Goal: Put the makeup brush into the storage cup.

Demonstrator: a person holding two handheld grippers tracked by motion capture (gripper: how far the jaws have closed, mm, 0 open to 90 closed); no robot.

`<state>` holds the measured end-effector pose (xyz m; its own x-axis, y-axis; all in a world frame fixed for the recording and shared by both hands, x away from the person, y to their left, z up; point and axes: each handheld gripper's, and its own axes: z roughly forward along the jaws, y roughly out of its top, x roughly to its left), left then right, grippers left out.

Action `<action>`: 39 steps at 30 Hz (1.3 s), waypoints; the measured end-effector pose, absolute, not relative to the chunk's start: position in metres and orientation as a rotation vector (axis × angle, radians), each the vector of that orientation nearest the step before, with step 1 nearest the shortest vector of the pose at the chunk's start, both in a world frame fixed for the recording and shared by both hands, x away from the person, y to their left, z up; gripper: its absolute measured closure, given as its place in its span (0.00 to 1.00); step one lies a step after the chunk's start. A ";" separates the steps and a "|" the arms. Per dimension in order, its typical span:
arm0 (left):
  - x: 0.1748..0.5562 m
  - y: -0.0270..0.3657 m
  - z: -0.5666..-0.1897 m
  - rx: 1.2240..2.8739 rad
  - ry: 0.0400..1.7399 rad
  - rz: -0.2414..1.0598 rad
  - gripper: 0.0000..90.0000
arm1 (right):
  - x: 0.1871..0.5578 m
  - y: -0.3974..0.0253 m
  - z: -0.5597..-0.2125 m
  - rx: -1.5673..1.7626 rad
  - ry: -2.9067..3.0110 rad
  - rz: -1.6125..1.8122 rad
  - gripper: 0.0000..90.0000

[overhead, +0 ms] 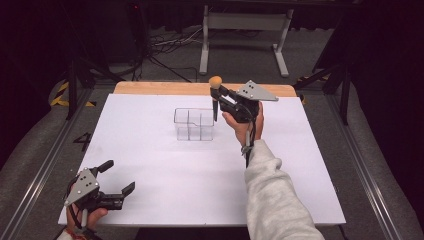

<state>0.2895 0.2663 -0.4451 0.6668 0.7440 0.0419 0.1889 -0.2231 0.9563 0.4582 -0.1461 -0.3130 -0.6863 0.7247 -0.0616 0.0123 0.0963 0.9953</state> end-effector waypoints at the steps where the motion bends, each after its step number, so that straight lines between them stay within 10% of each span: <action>1: 0.290 0.267 -0.445 1.755 0.753 0.613 0.03 | 0.459 -0.146 -0.314 0.720 1.821 1.633 0.82; 39: 0.291 0.268 -0.446 1.752 0.751 0.602 0.03 | 0.484 -0.133 -0.342 0.821 1.827 1.611 0.82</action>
<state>0.2907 0.2683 -0.4459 0.6721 0.7397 0.0319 0.1922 -0.2158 0.9573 0.4837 -0.1328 -0.3417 -0.6537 0.7566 -0.0156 0.0791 0.0887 0.9929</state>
